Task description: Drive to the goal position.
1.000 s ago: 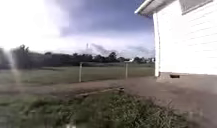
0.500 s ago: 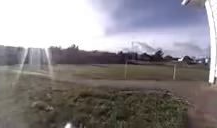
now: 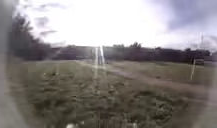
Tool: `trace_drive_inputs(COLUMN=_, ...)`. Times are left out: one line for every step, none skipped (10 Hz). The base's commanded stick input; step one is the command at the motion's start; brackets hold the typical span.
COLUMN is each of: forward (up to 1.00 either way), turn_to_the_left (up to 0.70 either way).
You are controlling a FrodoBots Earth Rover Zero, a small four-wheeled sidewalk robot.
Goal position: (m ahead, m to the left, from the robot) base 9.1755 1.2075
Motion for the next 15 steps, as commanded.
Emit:
trace_drive_inputs(forward=0.04, turn_to_the_left=0.00)
trace_drive_inputs(forward=0.04, turn_to_the_left=0.00)
trace_drive_inputs(forward=0.05, turn_to_the_left=0.00)
trace_drive_inputs(forward=0.05, turn_to_the_left=0.00)
trace_drive_inputs(forward=0.04, turn_to_the_left=0.00)
trace_drive_inputs(forward=0.05, turn_to_the_left=0.00)
trace_drive_inputs(forward=0.05, turn_to_the_left=0.00)
trace_drive_inputs(forward=0.04, turn_to_the_left=0.00)
trace_drive_inputs(forward=0.04, turn_to_the_left=0.00)
trace_drive_inputs(forward=0.05, turn_to_the_left=0.00)
trace_drive_inputs(forward=0.05, turn_to_the_left=0.00)
trace_drive_inputs(forward=0.05, turn_to_the_left=0.00)
trace_drive_inputs(forward=0.05, turn_to_the_left=0.00)
trace_drive_inputs(forward=0.05, turn_to_the_left=0.00)
trace_drive_inputs(forward=0.05, turn_to_the_left=0.00)
